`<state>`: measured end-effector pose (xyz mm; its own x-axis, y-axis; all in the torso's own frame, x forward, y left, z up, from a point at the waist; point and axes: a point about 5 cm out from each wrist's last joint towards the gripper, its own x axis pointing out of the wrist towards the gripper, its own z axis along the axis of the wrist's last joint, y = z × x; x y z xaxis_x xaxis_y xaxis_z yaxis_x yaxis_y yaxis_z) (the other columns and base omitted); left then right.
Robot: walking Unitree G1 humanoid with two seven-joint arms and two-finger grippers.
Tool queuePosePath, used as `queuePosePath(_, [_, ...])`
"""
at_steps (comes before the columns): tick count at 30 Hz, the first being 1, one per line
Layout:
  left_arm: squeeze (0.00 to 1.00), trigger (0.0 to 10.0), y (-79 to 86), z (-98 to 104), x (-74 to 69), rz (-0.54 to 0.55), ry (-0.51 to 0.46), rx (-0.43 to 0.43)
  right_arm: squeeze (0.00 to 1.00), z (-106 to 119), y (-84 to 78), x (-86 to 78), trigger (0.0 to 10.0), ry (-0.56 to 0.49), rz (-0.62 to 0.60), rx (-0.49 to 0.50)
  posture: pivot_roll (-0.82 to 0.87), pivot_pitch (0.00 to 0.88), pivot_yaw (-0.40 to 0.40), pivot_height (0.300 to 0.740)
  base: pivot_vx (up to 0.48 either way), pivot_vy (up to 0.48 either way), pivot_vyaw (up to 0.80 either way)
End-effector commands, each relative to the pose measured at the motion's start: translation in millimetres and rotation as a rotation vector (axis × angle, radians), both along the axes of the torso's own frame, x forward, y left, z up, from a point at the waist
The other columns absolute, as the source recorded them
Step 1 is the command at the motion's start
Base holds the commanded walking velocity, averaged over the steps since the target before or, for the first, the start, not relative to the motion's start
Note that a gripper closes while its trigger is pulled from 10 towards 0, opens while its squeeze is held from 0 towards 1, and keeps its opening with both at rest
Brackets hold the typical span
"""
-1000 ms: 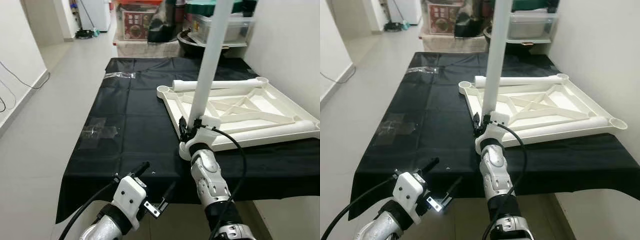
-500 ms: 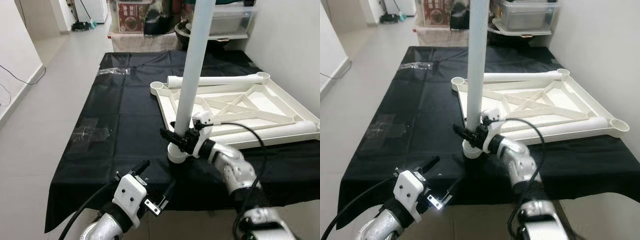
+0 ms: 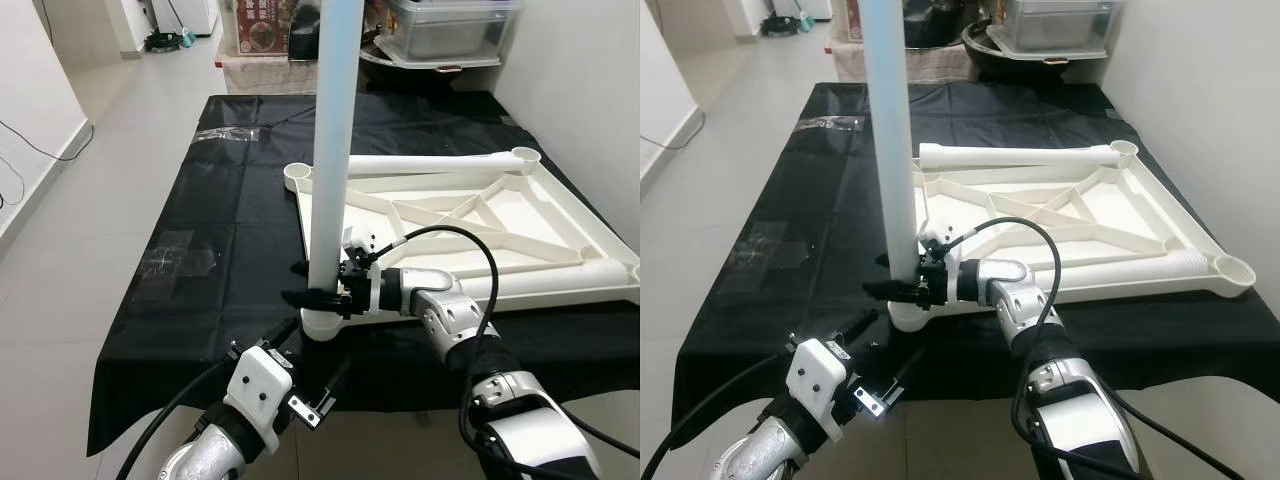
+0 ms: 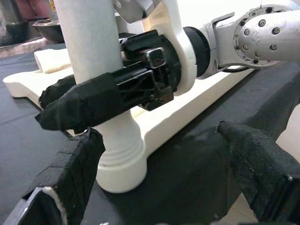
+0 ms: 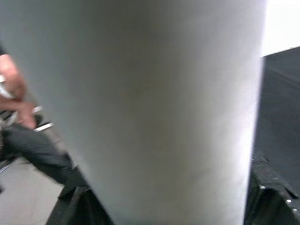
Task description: Building children table
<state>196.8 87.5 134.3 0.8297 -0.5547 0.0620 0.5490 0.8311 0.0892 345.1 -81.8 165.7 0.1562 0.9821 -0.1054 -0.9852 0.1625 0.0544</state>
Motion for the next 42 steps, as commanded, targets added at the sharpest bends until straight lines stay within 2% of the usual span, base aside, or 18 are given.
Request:
queuePosePath(1, [0.0,10.0,0.3,-3.1,-2.1,-0.004,0.01,0.021,0.0,3.6,10.9,-3.9,10.0,-0.018,0.074,-0.012,0.16,0.074,-0.041,0.74,0.0,0.0,0.0])
queuePosePath(2, [0.0,10.0,0.2,-3.4,-2.4,-0.007,0.011,0.021,0.0,4.9,12.5,-6.4,4.8,-0.029,0.109,-0.013,0.16,0.071,-0.04,0.74,0.0,0.0,0.0])
queuePosePath(3, [0.0,10.0,0.2,-3.4,-2.4,-0.007,0.011,0.021,0.0,4.9,12.5,-6.4,4.8,-0.029,0.109,-0.013,0.16,0.071,-0.04,0.74,0.0,0.0,0.0])
queuePosePath(4, [0.0,10.0,-0.2,-3.9,-2.7,-0.01,0.013,0.022,0.0,6.1,15.5,-8.2,0.0,-0.049,0.124,-0.006,0.16,0.068,-0.039,0.74,0.0,0.0,0.0])
queuePosePath(12, [0.0,10.0,-1.1,-4.5,-2.3,-0.014,0.015,0.021,0.0,5.9,22.1,3.8,0.0,-0.139,-0.065,0.016,0.15,0.065,-0.043,0.74,0.0,0.0,0.0])
queuePosePath(15, [0.0,10.0,-1.3,-4.6,-1.8,-0.014,0.015,0.021,0.0,5.6,20.2,13.3,0.0,-0.155,-0.265,0.033,0.15,0.068,-0.042,0.74,0.0,0.0,0.0])
queuePosePath(17, [0.0,10.0,-1.0,-4.5,-1.1,-0.015,0.014,0.021,0.0,5.8,13.8,23.3,0.0,-0.161,-0.539,0.055,0.14,0.071,-0.037,0.74,0.0,0.0,0.0])
queuePosePath(19, [0.0,10.0,-1.0,-4.5,-1.1,-0.015,0.014,0.021,0.0,5.8,13.8,23.3,0.0,-0.161,-0.539,0.055,0.14,0.071,-0.037,0.74,0.0,0.0,0.0])
queuePosePath(24, [0.0,10.0,-0.6,-4.5,0.2,-0.017,0.014,0.022,0.0,-0.4,-10.4,27.8,0.0,-0.14,-1.114,0.067,0.14,0.078,-0.033,0.74,0.0,0.0,0.0])
queuePosePath(26, [0.0,10.0,-0.6,-4.5,0.2,-0.017,0.014,0.022,0.0,-0.4,-10.4,27.8,0.0,-0.14,-1.114,0.067,0.14,0.078,-0.033,0.74,0.0,0.0,0.0])
queuePosePath(29, [0.0,10.0,-0.8,-4.6,1.3,-0.019,0.014,0.023,0.0,-5.3,-21.8,11.5,0.0,-0.109,-1.481,0.114,0.14,0.083,-0.039,0.74,0.0,0.0,0.0])
queuePosePath(30, [0.0,10.0,-0.8,-4.6,1.3,-0.019,0.014,0.023,0.0,-5.3,-21.8,11.5,0.0,-0.109,-1.481,0.114,0.14,0.083,-0.039,0.74,0.0,0.0,0.0])
queuePosePath(31, [0.0,10.0,-1.2,-4.4,2.2,-0.017,0.011,0.025,0.0,-13.6,-17.5,-5.5,0.0,-0.005,-1.686,0.17,0.14,0.084,-0.037,0.74,0.0,0.0,0.0])
queuePosePath(35, [0.0,10.0,-1.3,-4.2,2.6,-0.016,0.01,0.025,0.0,-16.8,-12.1,-8.8,0.0,0.037,-1.715,0.186,0.14,0.085,-0.036,0.74,0.0,0.0,0.0])
queuePosePath(36, [0.0,10.0,-1.4,-4.3,2.8,-0.015,0.011,0.025,0.0,-18.0,-0.4,-9.4,9.6,0.065,-1.684,0.2,0.14,0.085,-0.037,0.74,0.0,0.0,0.0])
queuePosePath(40, [0.0,10.0,-1.7,-4.3,3.1,-0.017,0.012,0.023,0.0,-17.2,9.5,-8.6,10.0,0.065,-1.609,0.208,0.14,0.086,-0.037,0.74,0.0,0.0,0.0])
queuePosePath(41, [0.0,10.0,-1.8,-4.2,3.2,-0.017,0.012,0.023,1.0,-15.7,15.5,-9.8,10.0,0.074,-1.551,0.23,0.14,0.086,-0.036,0.74,0.0,0.0,0.0])
queuePosePath(42, [0.0,10.0,-1.8,-4.2,3.2,-0.017,0.012,0.023,1.0,-15.7,15.5,-9.8,10.0,0.074,-1.551,0.23,0.14,0.086,-0.036,0.74,0.0,0.0,0.0])
